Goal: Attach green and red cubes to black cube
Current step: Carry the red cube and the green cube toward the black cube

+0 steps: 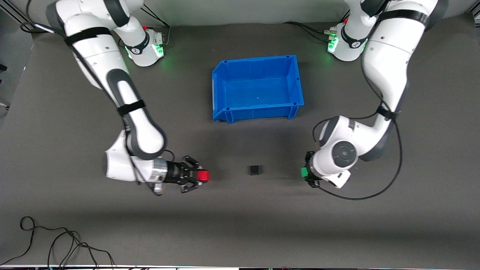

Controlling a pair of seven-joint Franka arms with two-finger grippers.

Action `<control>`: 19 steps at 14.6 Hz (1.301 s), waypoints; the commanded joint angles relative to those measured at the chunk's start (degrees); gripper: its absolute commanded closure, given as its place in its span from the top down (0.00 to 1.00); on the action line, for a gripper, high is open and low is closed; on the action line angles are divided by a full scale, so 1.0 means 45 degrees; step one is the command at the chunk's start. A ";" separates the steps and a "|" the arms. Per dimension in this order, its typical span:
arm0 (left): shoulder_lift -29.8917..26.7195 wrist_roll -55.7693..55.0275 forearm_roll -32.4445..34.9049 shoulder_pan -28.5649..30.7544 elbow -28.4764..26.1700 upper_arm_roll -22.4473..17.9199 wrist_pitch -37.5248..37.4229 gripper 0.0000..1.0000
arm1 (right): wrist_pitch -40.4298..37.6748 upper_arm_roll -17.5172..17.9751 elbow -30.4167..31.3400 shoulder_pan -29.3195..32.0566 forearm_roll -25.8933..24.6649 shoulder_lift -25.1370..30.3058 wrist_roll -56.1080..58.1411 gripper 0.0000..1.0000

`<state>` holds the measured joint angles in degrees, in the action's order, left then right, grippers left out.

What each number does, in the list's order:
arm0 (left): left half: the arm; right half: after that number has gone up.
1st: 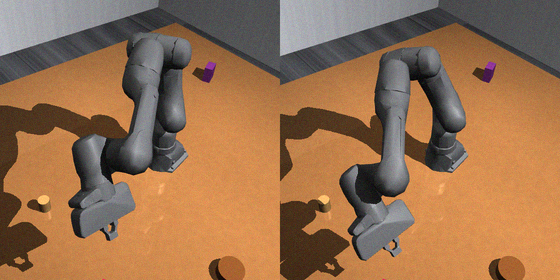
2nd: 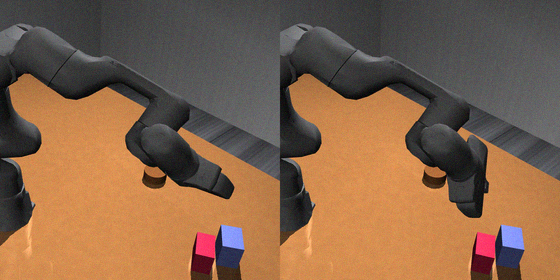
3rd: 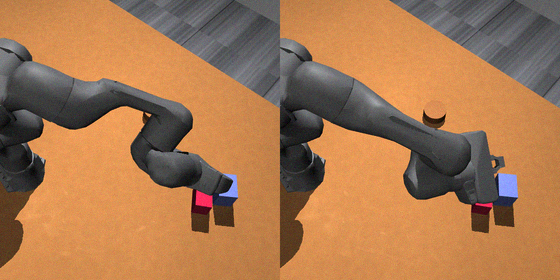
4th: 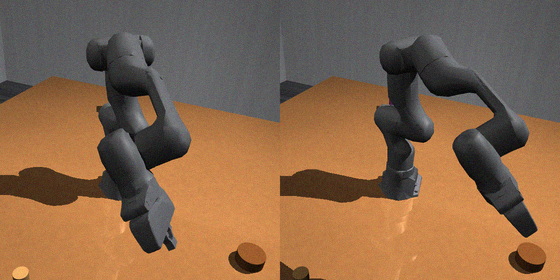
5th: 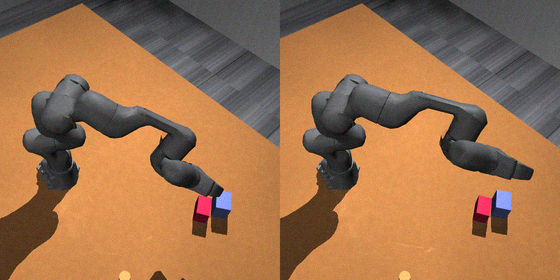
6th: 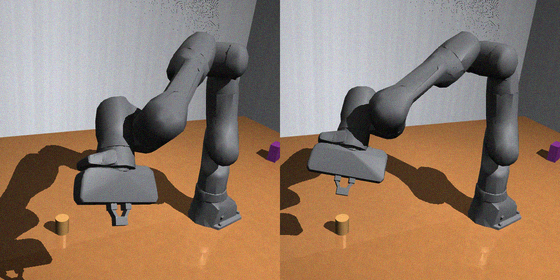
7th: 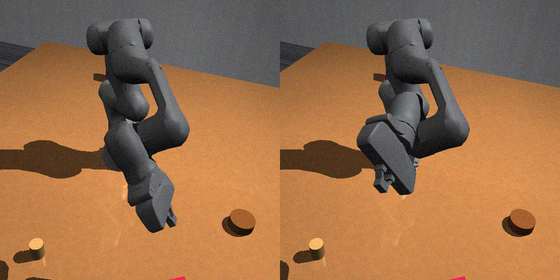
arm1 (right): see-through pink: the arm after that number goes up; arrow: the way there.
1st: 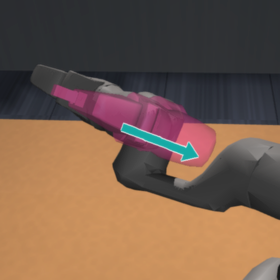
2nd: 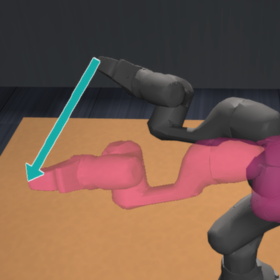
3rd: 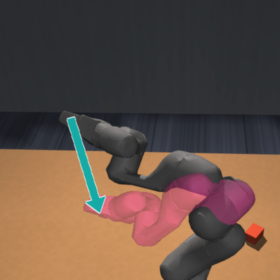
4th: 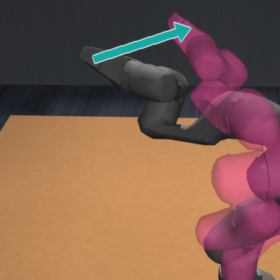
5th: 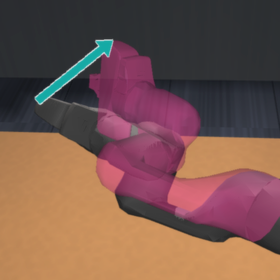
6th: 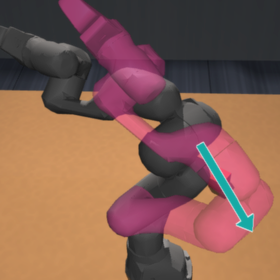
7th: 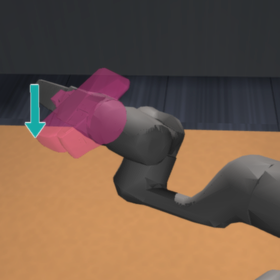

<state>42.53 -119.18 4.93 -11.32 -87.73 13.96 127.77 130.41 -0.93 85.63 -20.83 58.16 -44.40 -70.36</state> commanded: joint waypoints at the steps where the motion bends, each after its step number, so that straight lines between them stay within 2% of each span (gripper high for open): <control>1: 0.0645 -0.0702 -0.0159 -0.0667 0.0629 -0.0173 -0.0074 0.00 | 0.0841 -0.0125 -0.0767 -0.0759 0.0766 -0.0854 -0.0340 0.20; 6: 0.1076 -0.1891 -0.0510 -0.1331 0.0844 -0.0173 0.1311 0.00 | 0.1898 -0.0106 -0.0845 -0.1540 0.1508 -0.1422 -0.0340 0.20; 12: 0.2422 -0.2794 -0.0530 -0.2250 0.2697 -0.0192 0.1567 0.00 | 0.2933 -0.0028 -0.1508 -0.2186 0.2173 -0.2242 -0.0340 0.20; 19: 0.2619 -0.2891 -0.0530 -0.2661 0.2836 -0.0192 0.1587 0.00 | 0.3441 0.0011 -0.2056 -0.2714 0.2681 -0.2829 -0.0340 0.20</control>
<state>53.53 -130.56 3.00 -21.81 -76.96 13.96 135.24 144.35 -0.52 79.02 -32.36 68.72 -55.48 -70.90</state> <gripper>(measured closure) 0.608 0.608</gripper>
